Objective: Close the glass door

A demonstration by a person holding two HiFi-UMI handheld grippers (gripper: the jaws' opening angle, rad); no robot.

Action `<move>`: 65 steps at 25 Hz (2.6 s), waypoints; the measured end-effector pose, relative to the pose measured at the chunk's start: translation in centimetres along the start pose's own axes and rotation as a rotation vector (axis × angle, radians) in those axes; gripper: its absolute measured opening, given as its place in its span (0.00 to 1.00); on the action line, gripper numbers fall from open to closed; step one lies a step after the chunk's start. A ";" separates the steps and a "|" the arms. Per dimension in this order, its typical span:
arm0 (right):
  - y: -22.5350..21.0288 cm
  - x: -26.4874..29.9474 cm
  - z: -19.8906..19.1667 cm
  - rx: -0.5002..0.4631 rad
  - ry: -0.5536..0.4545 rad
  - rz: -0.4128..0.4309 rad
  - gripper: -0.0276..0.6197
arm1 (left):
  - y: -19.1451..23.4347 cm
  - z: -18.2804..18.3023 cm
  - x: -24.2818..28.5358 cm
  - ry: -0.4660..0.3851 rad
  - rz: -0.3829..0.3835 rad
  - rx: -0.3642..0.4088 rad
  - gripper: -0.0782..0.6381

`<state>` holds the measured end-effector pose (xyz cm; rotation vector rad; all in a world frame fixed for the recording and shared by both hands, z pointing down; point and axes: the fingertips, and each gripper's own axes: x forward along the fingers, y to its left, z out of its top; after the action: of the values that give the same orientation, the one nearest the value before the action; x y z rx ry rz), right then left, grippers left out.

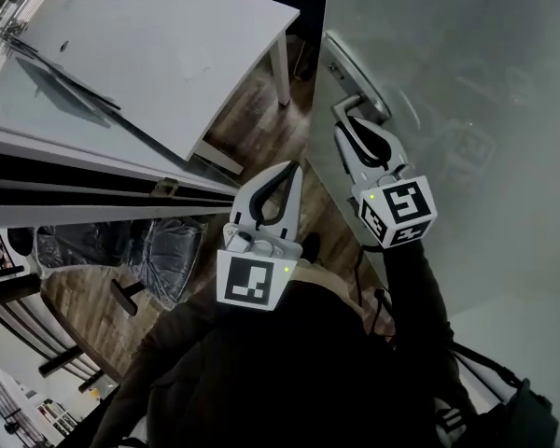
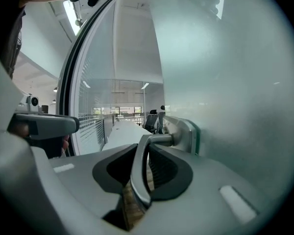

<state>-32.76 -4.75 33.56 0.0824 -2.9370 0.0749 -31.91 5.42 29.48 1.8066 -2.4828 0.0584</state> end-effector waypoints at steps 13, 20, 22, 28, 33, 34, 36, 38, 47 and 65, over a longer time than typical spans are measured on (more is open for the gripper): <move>9.3 -0.4 -0.5 -0.022 0.004 0.078 0.15 | 3.2 0.0 -6.1 -0.030 -0.018 -0.014 0.10; 13.1 -0.8 -0.4 -0.048 -0.006 0.133 0.14 | 4.1 -1.1 -8.4 -0.012 -0.024 -0.040 0.10; 14.4 -0.8 -1.2 -0.041 -0.001 0.151 0.15 | 4.2 -1.5 -9.2 -0.013 -0.016 -0.030 0.10; 17.1 -1.6 -1.5 -0.043 0.006 0.181 0.15 | 4.1 -0.6 -12.1 -0.012 0.049 -0.010 0.10; 19.2 -1.9 -1.4 -0.045 0.009 0.221 0.14 | 2.8 -1.0 -15.0 0.003 0.109 -0.008 0.10; 19.5 -2.0 -1.4 -0.044 0.009 0.225 0.15 | 2.3 -1.1 -15.5 0.008 0.108 0.001 0.10; 20.2 -2.3 -1.5 -0.044 0.008 0.235 0.14 | 1.7 -1.4 -16.7 0.023 0.118 0.011 0.10; 21.2 -2.5 -1.6 -0.044 0.003 0.250 0.15 | 2.2 -1.5 -18.0 0.026 0.155 0.001 0.10; 24.6 -3.2 -2.3 -0.056 -0.012 0.293 0.15 | 2.7 -1.6 -20.5 0.017 0.186 -0.006 0.10; 29.2 -5.3 -2.4 -0.077 0.009 0.347 0.14 | 3.3 2.4 -23.8 -0.048 0.189 0.030 0.10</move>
<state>-28.88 24.73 33.58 -0.4383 -2.9068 0.0127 -27.83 28.83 25.26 1.5963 -2.6926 0.0635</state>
